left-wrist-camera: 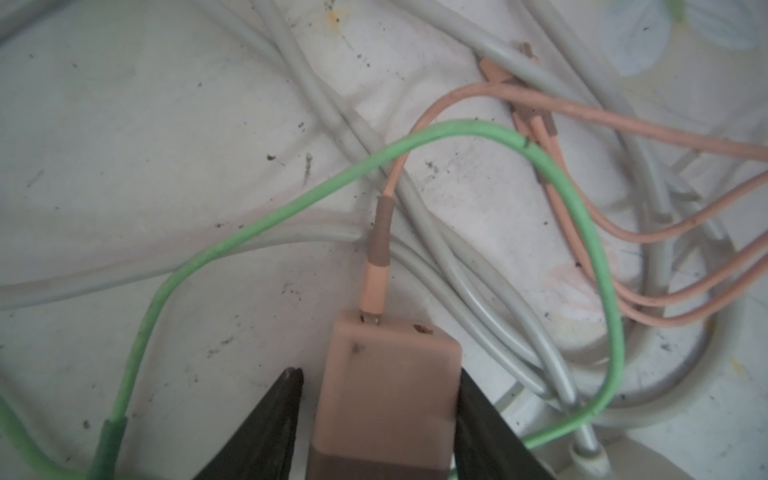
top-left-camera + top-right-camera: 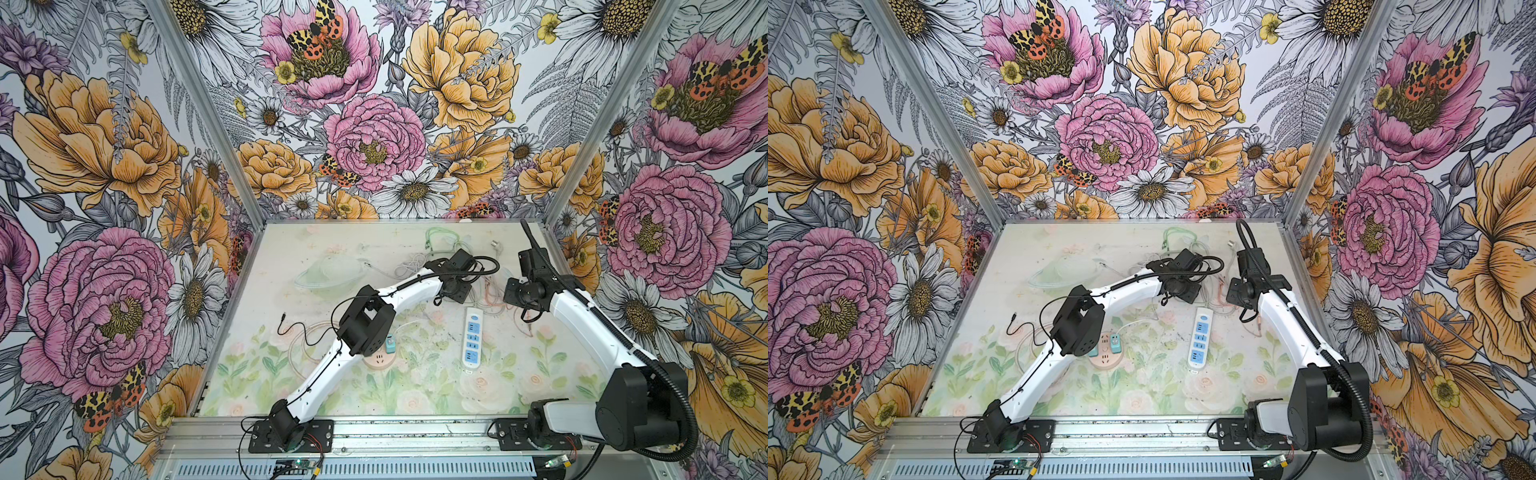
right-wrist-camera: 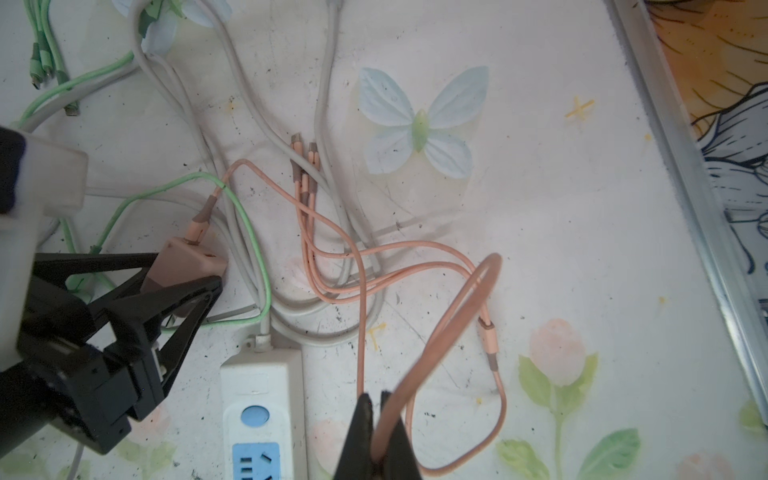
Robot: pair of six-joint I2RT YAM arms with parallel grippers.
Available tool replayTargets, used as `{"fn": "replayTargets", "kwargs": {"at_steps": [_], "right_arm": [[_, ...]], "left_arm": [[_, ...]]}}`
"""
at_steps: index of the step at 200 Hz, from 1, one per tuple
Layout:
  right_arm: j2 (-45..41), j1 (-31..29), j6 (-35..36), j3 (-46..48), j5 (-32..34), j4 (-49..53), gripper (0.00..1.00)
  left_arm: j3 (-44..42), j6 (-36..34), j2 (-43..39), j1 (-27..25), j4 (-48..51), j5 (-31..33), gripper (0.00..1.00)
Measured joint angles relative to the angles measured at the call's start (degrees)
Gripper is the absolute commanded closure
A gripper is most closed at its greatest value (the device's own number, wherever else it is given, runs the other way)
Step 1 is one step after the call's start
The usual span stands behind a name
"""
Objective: Insert the plug
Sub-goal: 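Set down pink charger and grasp pale green charger with left gripper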
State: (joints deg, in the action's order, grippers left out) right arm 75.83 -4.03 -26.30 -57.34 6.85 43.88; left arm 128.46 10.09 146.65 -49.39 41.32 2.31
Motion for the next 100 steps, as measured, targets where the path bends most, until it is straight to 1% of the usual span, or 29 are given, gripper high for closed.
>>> {"fn": "replayTargets", "kwargs": {"at_steps": [14,32,60,82,100], "right_arm": [[0.0,0.4,-0.2,0.2,0.0,0.0,1.0],[0.0,1.2,-0.6,0.3,0.4,0.0,1.0],[0.8,2.3,-1.0,0.3,0.9,0.0,1.0],[1.7,2.6,-1.1,0.3,1.1,0.0,1.0],[1.9,2.6,-1.1,0.3,1.1,0.0,1.0]], "left_arm": [[-0.9,-0.2,-0.6,0.1,-0.2,0.1,0.41],[-5.3,-1.1,-3.8,0.2,0.0,0.5,0.41],[-13.0,-2.6,-12.5,0.6,0.7,2.1,0.4],[-18.1,-3.2,-19.5,2.1,0.4,4.4,0.4],[-20.6,-4.0,-22.4,4.2,0.0,6.0,0.39]]}}
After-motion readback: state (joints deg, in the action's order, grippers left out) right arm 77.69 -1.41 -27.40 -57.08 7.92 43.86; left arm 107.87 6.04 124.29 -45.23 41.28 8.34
